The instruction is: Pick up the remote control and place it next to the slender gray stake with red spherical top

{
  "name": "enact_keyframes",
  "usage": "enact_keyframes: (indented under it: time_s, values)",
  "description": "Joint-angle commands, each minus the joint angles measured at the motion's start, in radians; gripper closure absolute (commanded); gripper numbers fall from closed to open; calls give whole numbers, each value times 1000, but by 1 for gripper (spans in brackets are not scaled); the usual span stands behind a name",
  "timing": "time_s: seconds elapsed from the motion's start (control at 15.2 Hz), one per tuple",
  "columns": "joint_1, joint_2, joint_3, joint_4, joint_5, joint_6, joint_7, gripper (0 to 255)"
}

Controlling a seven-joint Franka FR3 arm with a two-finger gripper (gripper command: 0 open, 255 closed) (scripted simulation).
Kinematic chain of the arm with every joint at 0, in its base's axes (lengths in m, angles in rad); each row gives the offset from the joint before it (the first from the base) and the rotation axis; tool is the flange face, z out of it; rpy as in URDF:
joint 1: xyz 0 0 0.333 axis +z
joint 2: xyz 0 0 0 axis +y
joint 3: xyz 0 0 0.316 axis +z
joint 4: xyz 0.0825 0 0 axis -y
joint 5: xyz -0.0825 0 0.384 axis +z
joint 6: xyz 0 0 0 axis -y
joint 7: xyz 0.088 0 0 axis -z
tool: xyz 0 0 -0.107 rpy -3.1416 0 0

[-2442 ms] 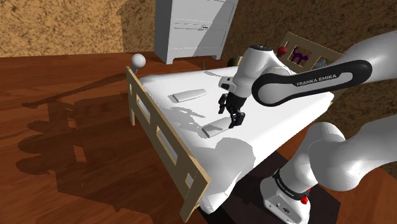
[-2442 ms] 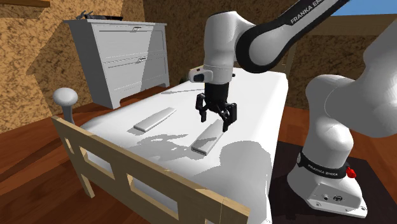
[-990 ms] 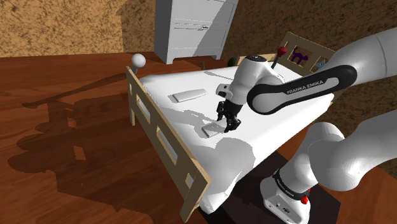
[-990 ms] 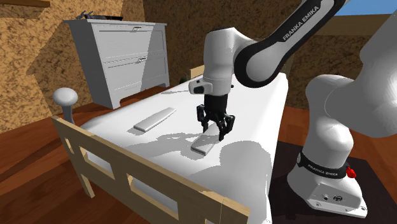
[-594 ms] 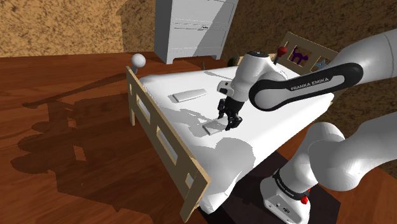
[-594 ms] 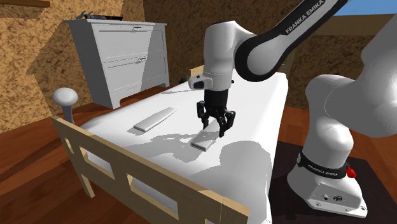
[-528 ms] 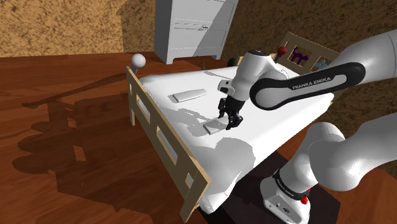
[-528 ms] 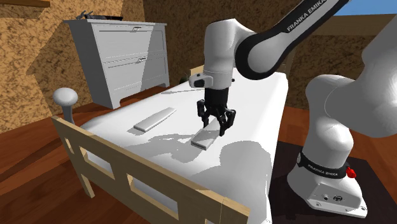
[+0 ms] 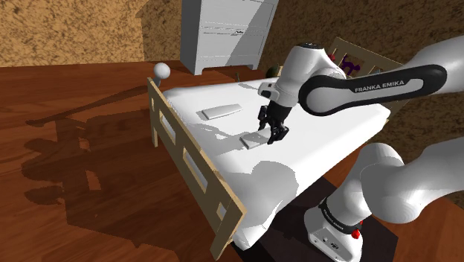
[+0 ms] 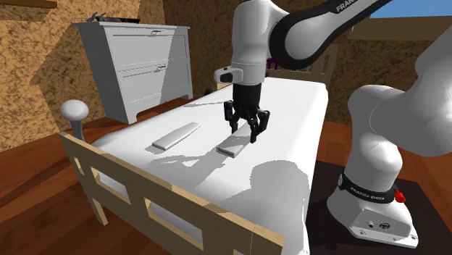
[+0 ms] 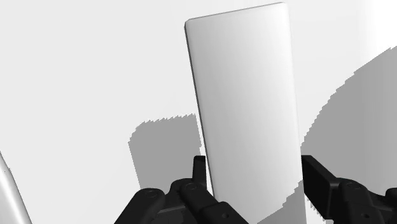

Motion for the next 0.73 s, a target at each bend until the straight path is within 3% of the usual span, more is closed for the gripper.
enact_keyframes:
  time_s: [0.0, 0.66]
  values:
    - [1, -17, 5, 18, 3, -35, 1, 255]
    - [4, -72, 22, 119, 16, -191, -1, 255]
